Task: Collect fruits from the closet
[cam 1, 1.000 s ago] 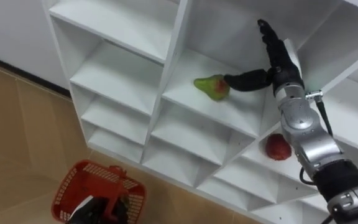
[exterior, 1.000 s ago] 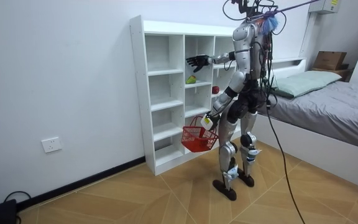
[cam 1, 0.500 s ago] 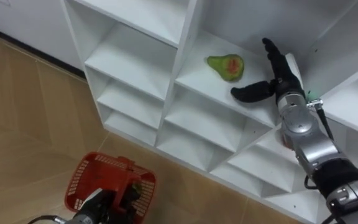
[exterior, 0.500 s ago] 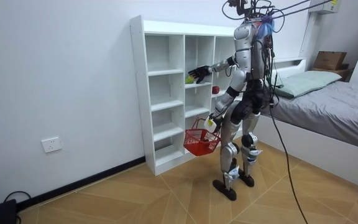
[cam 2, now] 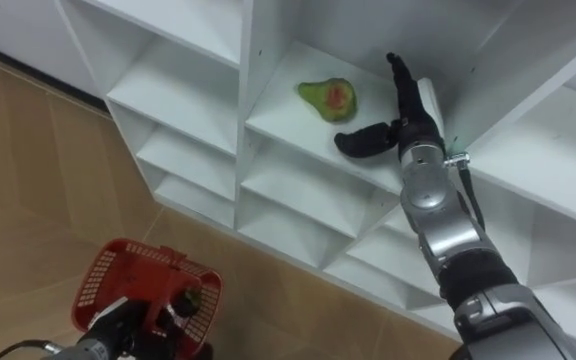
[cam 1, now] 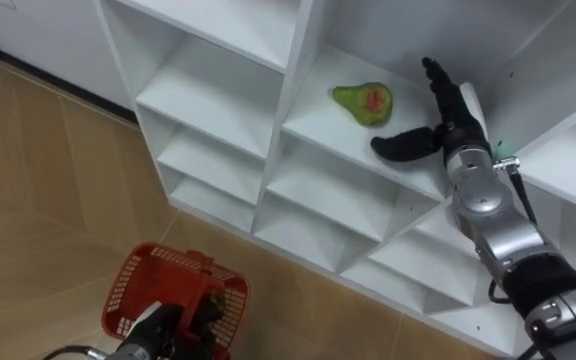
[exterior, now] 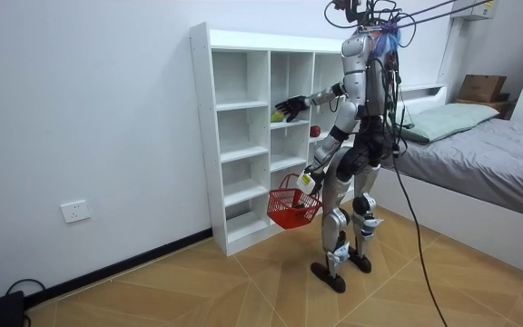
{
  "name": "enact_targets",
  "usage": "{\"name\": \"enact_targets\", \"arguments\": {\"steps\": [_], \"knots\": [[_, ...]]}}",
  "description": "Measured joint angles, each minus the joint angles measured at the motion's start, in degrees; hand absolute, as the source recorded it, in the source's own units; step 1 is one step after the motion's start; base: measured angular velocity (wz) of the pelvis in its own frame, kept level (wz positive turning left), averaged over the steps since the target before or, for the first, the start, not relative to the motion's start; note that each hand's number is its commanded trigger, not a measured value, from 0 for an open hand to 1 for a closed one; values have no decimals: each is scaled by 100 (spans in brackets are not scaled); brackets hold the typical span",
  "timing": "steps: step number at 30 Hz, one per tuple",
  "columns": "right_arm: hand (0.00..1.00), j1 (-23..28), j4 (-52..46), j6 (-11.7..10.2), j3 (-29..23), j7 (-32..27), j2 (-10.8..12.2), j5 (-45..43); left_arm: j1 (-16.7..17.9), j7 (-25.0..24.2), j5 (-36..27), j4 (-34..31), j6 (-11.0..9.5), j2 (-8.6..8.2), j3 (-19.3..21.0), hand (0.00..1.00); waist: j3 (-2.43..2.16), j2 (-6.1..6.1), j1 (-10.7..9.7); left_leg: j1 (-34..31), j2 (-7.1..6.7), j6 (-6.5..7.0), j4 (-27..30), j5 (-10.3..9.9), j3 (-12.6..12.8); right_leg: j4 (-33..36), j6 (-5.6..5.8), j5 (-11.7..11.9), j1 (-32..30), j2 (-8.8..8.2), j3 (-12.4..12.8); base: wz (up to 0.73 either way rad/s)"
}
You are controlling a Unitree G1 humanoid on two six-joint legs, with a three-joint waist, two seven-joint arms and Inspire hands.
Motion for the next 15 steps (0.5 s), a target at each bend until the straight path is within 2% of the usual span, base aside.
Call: {"name": "enact_targets", "arguments": {"steps": [11,15], "knots": [[0,-32,11,1,1,16,1,-28,-12,63,-124,68,-12,-21,-48,100,2,21,14,2,0,6,-40,16,24,17,0,0,-21,-9,10,0],[0,-59,10,1,8,24,10,-10,-144,100,-129,266,-34,-46,-132,100,2,19,14,8,-3,8,-99,53,49,24,0,0,-54,-18,35,0]]}}
